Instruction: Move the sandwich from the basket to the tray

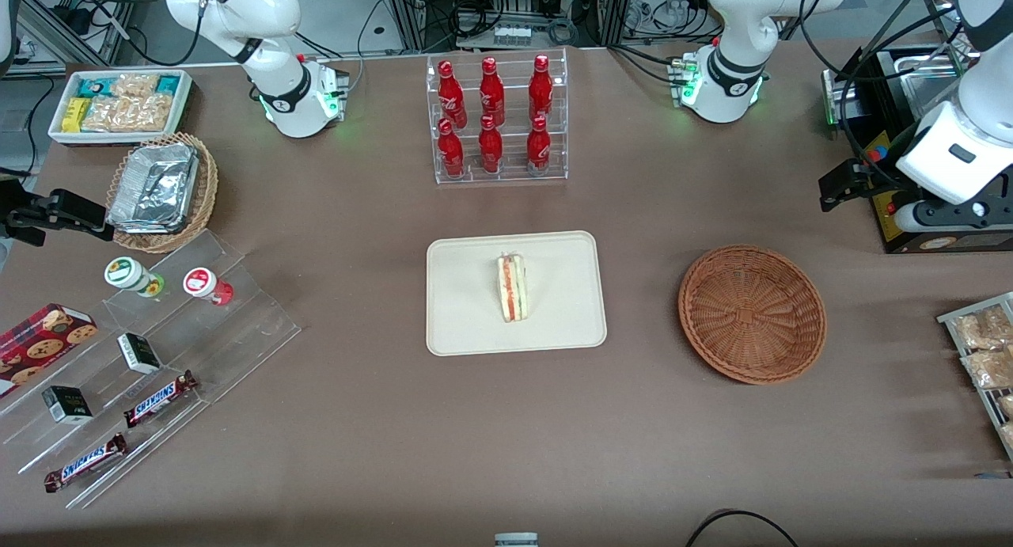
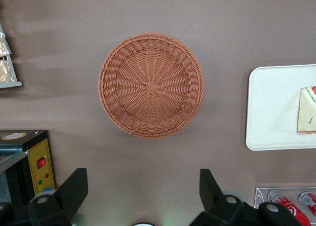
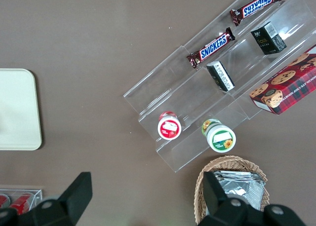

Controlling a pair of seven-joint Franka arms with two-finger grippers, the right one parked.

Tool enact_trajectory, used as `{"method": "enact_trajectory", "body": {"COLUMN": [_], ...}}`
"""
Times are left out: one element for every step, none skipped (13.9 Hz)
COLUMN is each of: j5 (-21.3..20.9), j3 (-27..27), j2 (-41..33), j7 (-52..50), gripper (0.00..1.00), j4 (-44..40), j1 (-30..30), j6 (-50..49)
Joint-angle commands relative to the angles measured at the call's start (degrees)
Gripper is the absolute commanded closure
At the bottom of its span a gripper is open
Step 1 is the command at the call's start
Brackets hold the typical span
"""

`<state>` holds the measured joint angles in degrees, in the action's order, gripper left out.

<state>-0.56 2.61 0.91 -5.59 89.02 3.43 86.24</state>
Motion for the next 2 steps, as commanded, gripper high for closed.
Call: {"method": "enact_trajectory", "body": {"j5": [0.4, 0.4], "j3": [0.6, 0.6], "j2": [1.0, 1.0], "j7": [1.7, 1.6], "gripper": [0.00, 0.00], "j4": [-2.0, -2.0], "j1": [-1.1, -1.1], "j6": [-1.7, -2.0]}}
